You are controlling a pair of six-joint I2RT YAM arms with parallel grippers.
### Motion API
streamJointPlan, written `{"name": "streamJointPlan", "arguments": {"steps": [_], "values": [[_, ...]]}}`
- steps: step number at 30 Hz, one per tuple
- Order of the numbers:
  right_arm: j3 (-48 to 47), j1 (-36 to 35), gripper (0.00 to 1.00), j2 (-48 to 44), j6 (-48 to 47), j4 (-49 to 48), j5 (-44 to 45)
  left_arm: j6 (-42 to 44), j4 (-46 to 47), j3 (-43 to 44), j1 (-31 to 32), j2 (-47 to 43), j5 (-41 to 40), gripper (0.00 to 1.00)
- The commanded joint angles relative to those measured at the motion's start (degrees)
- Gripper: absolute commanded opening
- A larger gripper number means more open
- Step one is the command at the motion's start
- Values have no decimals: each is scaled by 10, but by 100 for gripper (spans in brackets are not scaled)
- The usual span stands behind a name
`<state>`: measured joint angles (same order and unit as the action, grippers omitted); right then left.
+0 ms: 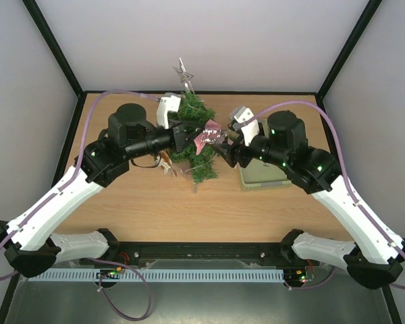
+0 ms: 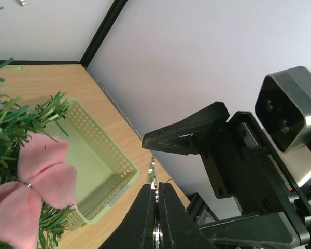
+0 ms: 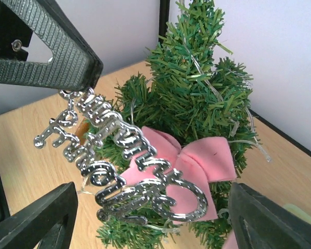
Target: Decorate the small christmas tree
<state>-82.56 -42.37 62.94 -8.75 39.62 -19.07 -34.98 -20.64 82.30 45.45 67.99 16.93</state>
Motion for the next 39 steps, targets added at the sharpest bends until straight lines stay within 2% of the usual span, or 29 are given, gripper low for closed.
{"name": "streamJointPlan", "arguments": {"steps": [1,3,5,7,9,11,15,19,23,34,37,39], "values": [[75,-3,80,-58,104,-138,-29,-33,70,-43,-11,-44,4,2],[121,-3,82,-95,153,-207,-64,-55,100,-67,-21,-64,-4,2],[190,-3,83,-136,223,-350,-100,-79,139,-95,-28,-89,-14,2],[269,-3,82,-172,333,-511,-104,-115,196,-125,-32,-115,-28,2],[318,-3,76,-192,468,-629,-62,-143,242,-152,-33,-139,-41,2],[331,-3,69,-189,553,-681,-27,-168,274,-171,-33,-163,-60,2],[300,-3,59,-140,641,-692,-23,-217,348,-213,-33,-194,-75,2],[307,-13,49,-95,723,-812,-34,-246,390,-240,-33,-207,-80,2],[271,-49,47,-59,700,-807,-25,-259,405,-261,-33,-215,-88,3],[250,-77,11,-26,688,-798,-22,-256,414,-274,-33,-215,-74,2],[233,-77,6,-25,676,-755,-18,-261,417,-279,-33,-216,-64,2],[227,-77,7,-22,679,-735,-14,-265,423,-283,-33,-219,-62,2]]}}
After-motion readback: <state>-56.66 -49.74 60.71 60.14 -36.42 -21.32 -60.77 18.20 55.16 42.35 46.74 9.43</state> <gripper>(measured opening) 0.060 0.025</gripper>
